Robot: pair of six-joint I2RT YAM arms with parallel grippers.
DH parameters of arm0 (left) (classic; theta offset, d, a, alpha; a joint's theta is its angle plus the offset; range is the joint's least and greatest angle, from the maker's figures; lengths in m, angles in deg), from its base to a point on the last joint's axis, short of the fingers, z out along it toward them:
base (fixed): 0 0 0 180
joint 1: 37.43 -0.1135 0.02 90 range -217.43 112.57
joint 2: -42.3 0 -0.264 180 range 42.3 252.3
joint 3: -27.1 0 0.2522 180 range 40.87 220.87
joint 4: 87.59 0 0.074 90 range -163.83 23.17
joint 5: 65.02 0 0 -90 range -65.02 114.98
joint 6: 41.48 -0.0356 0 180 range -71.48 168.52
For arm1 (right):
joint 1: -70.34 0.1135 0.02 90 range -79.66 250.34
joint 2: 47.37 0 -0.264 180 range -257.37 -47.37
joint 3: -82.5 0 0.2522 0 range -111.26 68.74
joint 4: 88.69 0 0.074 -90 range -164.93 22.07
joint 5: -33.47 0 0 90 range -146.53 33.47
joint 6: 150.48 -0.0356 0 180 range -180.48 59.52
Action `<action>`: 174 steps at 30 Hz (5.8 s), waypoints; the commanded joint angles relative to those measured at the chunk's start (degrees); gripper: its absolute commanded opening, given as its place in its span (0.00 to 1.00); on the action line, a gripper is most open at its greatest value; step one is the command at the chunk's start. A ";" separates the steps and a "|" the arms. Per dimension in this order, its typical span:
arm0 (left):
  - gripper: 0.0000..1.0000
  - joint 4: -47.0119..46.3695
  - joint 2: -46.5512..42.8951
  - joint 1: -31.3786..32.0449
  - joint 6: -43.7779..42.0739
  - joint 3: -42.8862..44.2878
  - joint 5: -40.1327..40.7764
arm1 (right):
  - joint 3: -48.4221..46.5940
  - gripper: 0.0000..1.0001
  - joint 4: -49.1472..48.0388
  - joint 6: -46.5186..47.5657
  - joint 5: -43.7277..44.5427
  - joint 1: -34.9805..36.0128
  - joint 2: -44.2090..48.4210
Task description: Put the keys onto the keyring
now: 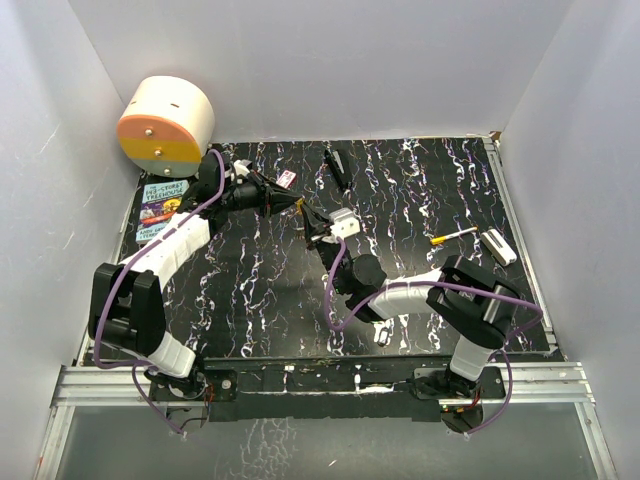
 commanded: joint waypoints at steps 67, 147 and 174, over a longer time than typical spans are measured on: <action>0.00 -2.24 -3.01 -0.18 4.14 1.97 -1.05 | -3.44 0.08 -20.31 -2.74 1.66 0.86 -4.66; 0.00 -1.21 -4.41 -0.20 1.72 -1.39 0.58 | -5.10 0.08 -21.72 1.51 4.24 2.36 -4.03; 0.00 -2.46 -3.80 -0.34 0.80 -3.14 1.91 | 1.94 0.08 -13.19 -3.31 11.37 2.35 9.89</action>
